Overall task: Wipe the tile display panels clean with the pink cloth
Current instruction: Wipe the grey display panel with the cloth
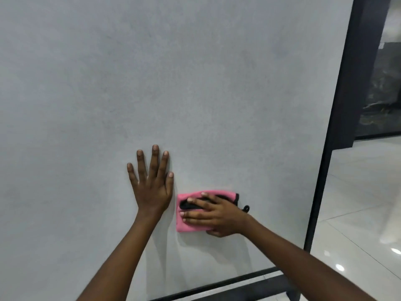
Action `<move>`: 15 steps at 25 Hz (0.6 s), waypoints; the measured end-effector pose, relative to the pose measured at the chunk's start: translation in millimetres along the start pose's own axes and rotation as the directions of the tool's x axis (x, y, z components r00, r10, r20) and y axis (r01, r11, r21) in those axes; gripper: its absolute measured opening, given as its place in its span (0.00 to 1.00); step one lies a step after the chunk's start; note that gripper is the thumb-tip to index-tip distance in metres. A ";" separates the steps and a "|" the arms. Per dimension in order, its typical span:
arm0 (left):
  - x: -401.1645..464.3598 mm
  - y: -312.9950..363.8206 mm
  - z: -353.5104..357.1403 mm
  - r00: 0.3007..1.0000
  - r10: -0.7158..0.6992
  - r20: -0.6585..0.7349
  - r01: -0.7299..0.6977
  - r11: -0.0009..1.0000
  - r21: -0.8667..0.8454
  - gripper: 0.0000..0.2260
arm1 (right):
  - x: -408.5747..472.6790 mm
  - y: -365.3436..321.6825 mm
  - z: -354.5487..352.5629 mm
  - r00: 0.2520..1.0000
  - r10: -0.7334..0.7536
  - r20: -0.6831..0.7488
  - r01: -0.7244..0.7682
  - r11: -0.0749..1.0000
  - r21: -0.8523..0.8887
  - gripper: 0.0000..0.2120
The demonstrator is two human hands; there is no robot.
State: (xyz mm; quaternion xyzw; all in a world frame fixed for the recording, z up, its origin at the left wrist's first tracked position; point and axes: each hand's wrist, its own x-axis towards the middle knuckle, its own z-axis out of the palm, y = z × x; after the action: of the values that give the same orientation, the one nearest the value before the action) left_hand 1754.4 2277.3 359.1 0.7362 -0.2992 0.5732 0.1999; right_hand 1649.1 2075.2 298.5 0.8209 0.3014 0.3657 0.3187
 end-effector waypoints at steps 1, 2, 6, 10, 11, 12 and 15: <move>-3.8 2.3 -3.4 1.000 -0.011 0.003 0.011 0.999 -0.035 0.25 | -3.0 -3.0 -0.4 0.999 -0.016 0.033 0.016 1.000 0.011 0.36; -12.2 6.6 -6.6 1.000 -0.017 -0.001 0.016 0.997 -0.077 0.25 | -5.7 8.6 -9.7 0.999 0.037 -0.013 -0.037 0.999 0.036 0.35; -79.3 22.0 7.5 0.998 0.054 0.026 -0.052 0.997 -0.057 0.27 | -35.5 116.2 -63.3 0.783 0.524 -0.336 -0.511 0.849 0.132 0.30; -98.4 11.3 34.6 0.997 0.072 -0.013 -0.071 0.996 0.060 0.26 | -58.6 168.8 -83.9 0.428 0.731 -0.531 -0.687 0.645 0.335 0.32; -99.5 10.8 37.4 0.997 0.072 -0.025 -0.070 0.994 0.079 0.25 | -58.9 149.5 -61.3 0.392 0.776 -0.493 -0.741 0.584 0.331 0.33; -100.6 11.2 38.4 0.996 0.081 -0.036 -0.078 0.993 0.085 0.25 | -66.1 118.6 -19.4 0.408 0.825 -0.392 -0.825 0.517 0.229 0.34; -99.5 9.0 35.5 0.992 0.114 -0.047 -0.111 0.992 0.056 0.25 | -112.1 2.8 126.8 0.720 0.677 0.153 -0.690 0.722 0.048 0.30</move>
State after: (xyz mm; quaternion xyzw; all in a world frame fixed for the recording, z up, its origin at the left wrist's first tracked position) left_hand 1757.8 2269.1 253.5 0.7087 -0.3198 0.6095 0.1549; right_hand 1688.6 1953.5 187.7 0.9103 -0.0253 0.3898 0.1373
